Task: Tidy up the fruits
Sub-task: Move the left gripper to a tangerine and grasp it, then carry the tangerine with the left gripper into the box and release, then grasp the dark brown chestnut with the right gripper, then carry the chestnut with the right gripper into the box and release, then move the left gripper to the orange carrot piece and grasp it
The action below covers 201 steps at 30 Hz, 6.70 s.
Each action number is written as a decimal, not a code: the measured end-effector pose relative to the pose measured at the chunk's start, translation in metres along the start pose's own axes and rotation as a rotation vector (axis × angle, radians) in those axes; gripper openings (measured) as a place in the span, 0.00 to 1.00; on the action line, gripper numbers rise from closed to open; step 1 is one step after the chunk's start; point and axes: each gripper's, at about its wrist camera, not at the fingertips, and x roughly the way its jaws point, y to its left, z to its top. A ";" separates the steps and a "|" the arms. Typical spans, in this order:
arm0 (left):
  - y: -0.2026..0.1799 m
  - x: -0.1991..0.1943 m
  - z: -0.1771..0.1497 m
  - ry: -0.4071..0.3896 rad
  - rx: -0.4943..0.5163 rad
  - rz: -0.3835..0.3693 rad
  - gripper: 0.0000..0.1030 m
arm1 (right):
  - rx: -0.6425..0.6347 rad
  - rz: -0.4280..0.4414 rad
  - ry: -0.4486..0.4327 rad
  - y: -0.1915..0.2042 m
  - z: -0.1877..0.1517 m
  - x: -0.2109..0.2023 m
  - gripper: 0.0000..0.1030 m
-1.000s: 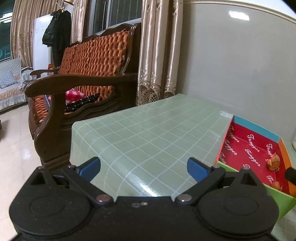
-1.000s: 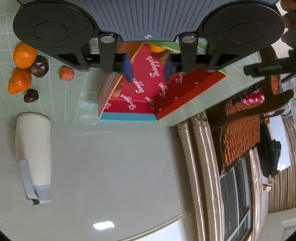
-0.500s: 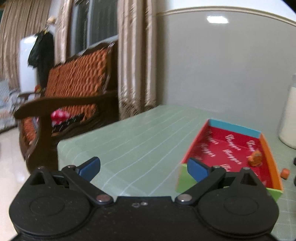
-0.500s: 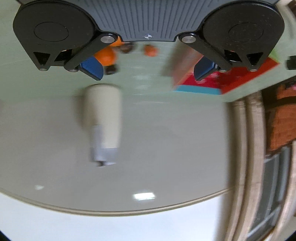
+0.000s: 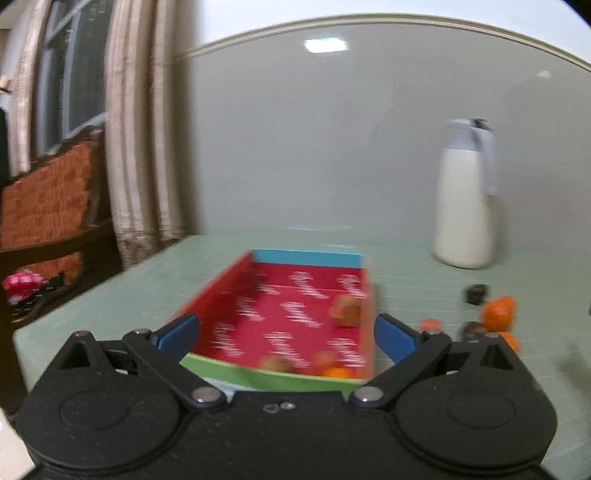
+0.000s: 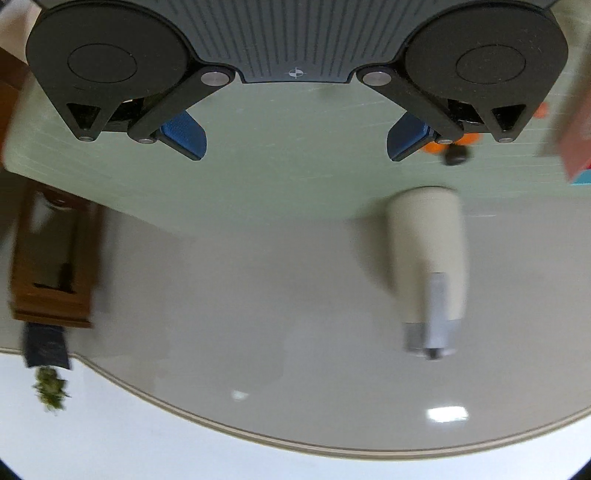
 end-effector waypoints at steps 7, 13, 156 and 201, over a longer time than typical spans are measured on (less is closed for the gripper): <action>-0.067 0.009 -0.005 0.039 0.083 -0.120 0.91 | 0.025 -0.094 -0.012 -0.035 0.004 0.000 1.00; -0.109 0.023 -0.014 0.092 0.124 -0.181 0.77 | 0.015 -0.206 -0.031 -0.068 0.005 0.003 1.00; 0.139 0.011 -0.021 0.117 -0.205 0.414 0.82 | -0.154 1.096 0.160 0.162 -0.009 -0.040 0.51; -0.069 0.021 0.020 0.039 0.092 -0.078 0.87 | -0.079 -0.103 -0.027 -0.020 0.010 0.015 1.00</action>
